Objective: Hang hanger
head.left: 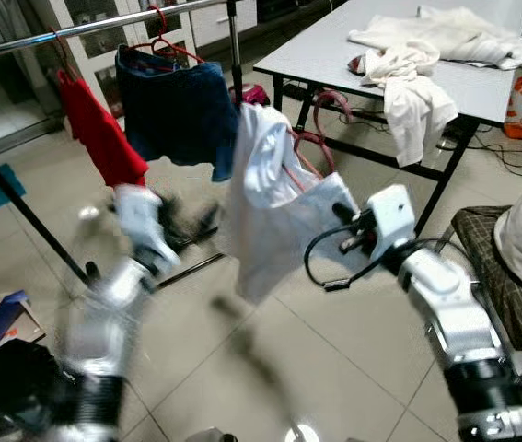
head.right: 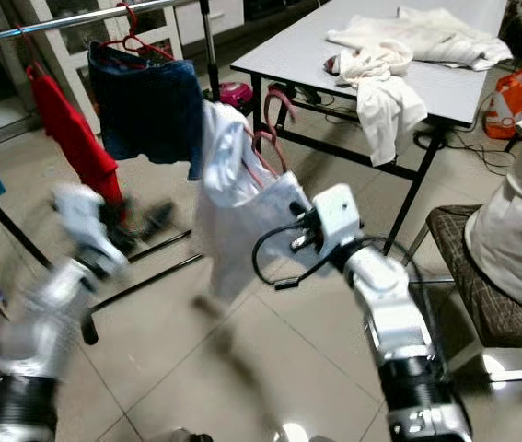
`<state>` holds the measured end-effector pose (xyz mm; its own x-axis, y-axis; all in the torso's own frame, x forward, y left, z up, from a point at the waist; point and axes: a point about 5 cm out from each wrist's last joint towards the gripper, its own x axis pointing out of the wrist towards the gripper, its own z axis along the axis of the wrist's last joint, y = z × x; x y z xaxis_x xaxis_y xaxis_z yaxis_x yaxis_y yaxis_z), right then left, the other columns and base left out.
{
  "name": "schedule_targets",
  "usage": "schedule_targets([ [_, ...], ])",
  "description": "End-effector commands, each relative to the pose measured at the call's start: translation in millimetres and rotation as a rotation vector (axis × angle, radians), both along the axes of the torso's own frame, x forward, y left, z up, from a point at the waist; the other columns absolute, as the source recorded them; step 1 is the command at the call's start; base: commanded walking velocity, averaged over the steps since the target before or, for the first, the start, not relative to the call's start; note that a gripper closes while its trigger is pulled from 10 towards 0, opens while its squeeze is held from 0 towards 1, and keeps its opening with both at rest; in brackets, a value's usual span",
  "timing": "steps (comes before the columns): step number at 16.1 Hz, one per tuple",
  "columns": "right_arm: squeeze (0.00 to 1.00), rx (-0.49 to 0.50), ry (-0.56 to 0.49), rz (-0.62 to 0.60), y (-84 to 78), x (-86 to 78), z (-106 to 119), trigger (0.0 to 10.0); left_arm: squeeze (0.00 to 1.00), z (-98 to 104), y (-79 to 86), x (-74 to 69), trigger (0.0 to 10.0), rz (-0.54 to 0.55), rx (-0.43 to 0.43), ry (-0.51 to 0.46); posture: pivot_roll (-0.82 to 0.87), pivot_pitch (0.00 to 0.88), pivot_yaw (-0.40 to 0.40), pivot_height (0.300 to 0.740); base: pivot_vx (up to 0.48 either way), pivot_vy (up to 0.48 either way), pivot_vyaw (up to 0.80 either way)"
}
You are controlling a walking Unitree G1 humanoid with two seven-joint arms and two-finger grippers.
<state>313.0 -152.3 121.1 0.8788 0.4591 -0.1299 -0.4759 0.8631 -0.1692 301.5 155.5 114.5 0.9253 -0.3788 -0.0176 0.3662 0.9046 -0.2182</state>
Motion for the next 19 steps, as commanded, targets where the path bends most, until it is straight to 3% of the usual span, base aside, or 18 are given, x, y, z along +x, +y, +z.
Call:
schedule_targets([
  [1, 0.0, 0.01, -0.029, 0.058, 10.2, -1.3, 8, 0.0, 0.0, 6, -9.8, -1.8, 10.0, -0.022, 0.025, -0.034, -0.09, 0.0, 0.089, 0.74, 0.0, 0.0, 0.0],
  [2, 0.0, 0.009, -0.013, 0.085, 10.7, -2.9, 7, 0.0, 0.0, 4, -16.3, -3.9, 10.0, -0.032, 0.037, -0.036, -0.09, 0.0, 0.089, 0.74, 0.0, 0.0, 0.0],
  [11, 0.0, 0.04, 0.019, 0.085, 5.0, 0.8, 7, 0.0, 0.0, 2, -20.7, -5.3, 10.0, -0.034, 0.083, -0.041, -0.09, 0.0, 0.085, 0.74, 0.0, 0.0, 0.0],
  [15, 0.0, -0.016, 0.092, 0.21, -6.7, -4.3, 5, 0.0, 0.0, 16, -15.3, -8.6, 10.0, -0.263, 0.178, -0.132, -0.08, 0.0, 0.079, 0.74, 0.0, 0.0, 0.0],
  [17, 0.0, -0.084, 0.111, 0.275, -23.8, -5.8, 8, 0.0, 0.0, 27, -4.9, -10.6, 10.0, -0.408, 0.23, -0.156, -0.08, 0.0, 0.074, 0.74, 0.0, 0.0, 0.0],
  [19, 0.0, -0.131, 0.113, 0.3, -35.4, -5.0, 13, 0.0, 0.0, 38, 1.9, -10.9, 10.0, -0.484, 0.27, -0.175, -0.08, 0.0, 0.072, 0.74, 0.0, 0.0, 0.0],
])
